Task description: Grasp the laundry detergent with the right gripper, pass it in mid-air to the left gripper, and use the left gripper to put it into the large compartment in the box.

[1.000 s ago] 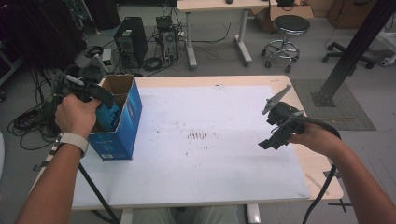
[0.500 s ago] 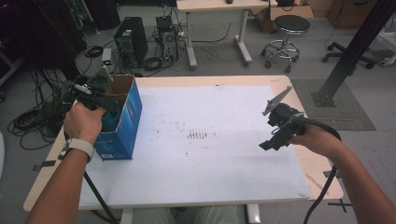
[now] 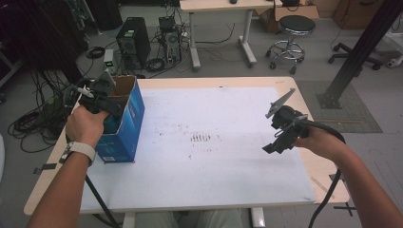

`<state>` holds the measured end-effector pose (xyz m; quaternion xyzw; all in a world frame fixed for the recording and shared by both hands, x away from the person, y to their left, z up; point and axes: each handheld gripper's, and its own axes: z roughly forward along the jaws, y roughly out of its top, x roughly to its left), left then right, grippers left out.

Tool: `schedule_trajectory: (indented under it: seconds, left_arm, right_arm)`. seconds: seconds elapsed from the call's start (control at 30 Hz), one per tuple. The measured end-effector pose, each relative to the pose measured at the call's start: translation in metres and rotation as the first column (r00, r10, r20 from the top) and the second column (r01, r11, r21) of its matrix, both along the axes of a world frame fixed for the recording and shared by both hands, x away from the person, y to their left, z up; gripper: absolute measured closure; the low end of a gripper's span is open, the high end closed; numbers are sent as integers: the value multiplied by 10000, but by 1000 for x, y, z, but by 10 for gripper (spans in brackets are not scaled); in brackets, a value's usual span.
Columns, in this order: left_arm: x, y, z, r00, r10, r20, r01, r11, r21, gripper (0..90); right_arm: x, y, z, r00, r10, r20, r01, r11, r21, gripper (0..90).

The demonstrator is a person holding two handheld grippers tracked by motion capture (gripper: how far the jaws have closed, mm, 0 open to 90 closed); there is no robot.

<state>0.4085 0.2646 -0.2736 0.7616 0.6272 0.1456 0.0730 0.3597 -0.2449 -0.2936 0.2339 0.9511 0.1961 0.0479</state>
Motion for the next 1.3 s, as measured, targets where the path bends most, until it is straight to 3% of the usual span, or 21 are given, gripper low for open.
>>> schedule_trajectory:
  seconds: [0.4, 0.57, 0.87, 1.07, 1.3]
  left_arm:
    - [-3, 4, 4, 9999, 77, 151, -71, 9992, -398, 316]
    - [-6, 5, 12, 9996, 54, 280, -40, 9988, -492, 284]
    - [-14, 6, 49, 9938, 86, 1107, -47, 9994, -354, 235]
    - [-22, 1, 76, 9881, -256, 1515, 311, 9989, -338, 218]
    - [-32, -10, 97, 9800, -790, 1828, 924, 9935, -661, 206]
  right_arm:
    - [-3, 0, -2, 10000, 6, -40, -6, 10000, -8, 45]
    - [-4, -2, 0, 10000, -34, -10, 34, 10000, 6, 45]
    - [-8, 0, 7, 9999, 16, 124, -17, 10000, 41, 45]
    - [-11, 2, 11, 9998, 47, 182, -47, 10000, 10, 45]
    - [-12, 4, 15, 9997, 51, 235, -52, 10000, 24, 44]
